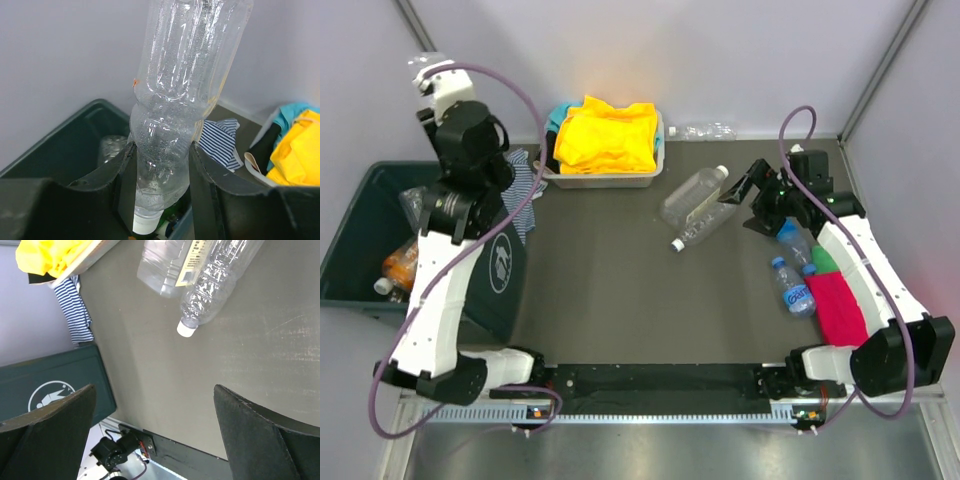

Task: Put the plastic bottles in the bin
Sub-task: Place the plastic bottle in the trash bin.

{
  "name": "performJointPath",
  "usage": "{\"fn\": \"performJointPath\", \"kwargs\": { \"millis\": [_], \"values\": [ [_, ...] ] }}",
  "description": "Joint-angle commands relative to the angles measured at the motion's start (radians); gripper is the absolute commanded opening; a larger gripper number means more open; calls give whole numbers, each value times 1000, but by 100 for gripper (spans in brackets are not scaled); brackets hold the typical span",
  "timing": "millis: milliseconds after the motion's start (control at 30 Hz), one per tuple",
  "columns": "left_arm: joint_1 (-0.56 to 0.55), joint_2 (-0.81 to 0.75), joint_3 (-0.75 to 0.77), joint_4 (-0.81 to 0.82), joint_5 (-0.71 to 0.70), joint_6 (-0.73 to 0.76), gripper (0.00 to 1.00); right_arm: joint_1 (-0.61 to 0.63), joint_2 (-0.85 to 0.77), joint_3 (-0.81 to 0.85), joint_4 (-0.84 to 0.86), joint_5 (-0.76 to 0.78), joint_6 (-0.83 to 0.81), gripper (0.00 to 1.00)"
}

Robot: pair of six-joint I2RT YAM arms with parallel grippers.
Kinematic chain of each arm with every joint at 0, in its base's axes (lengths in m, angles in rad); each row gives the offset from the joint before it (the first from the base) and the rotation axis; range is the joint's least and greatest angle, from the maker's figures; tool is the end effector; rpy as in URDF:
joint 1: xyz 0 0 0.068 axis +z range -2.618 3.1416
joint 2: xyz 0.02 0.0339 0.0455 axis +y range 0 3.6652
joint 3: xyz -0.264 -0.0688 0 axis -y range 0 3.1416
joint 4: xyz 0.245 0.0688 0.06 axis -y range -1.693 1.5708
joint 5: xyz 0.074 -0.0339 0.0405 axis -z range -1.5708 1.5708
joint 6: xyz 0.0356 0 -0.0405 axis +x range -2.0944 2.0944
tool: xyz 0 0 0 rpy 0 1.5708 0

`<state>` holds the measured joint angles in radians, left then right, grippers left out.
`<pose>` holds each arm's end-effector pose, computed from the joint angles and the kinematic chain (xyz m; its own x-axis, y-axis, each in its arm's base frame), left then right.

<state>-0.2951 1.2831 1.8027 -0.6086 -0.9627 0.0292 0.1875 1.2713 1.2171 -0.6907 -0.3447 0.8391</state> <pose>0.2208 -0.0366 0.5320 -0.1030 0.0487 -0.9935 -0.6132 0.7833 0.1020 0.2621 0.0620 0.3395 -0.7571 0.5691 -0.3207 0.2153 0.6809 0.7000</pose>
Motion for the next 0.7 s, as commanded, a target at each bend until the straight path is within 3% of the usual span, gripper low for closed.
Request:
{"fn": "performJointPath", "kwargs": {
  "millis": [0,100,133,200,233,300,433,533,667],
  "values": [
    [2,-111,-20,47,-208,-26,34,-10,23,45,40,-20,5,98],
    [2,-185,-94,79,-329,-15,38,-10,30,51,43,-20,5,98],
    [2,-208,-121,95,-361,-3,49,-11,33,56,45,-20,5,98],
    [2,-281,-198,151,-428,34,59,-11,42,65,45,-23,5,98],
    [2,-306,-224,177,-447,60,76,-11,48,68,43,-23,3,98],
    [2,-358,-282,259,-478,147,96,-11,62,88,37,-23,-3,99],
    [1,-360,-252,213,-452,187,99,-10,80,119,30,-20,-8,99],
    [1,-314,-154,48,-365,97,99,-11,94,139,22,-19,-14,99],
    [1,-230,-30,-106,-100,-8,99,-10,88,144,14,-14,-17,99]
  ]
}}
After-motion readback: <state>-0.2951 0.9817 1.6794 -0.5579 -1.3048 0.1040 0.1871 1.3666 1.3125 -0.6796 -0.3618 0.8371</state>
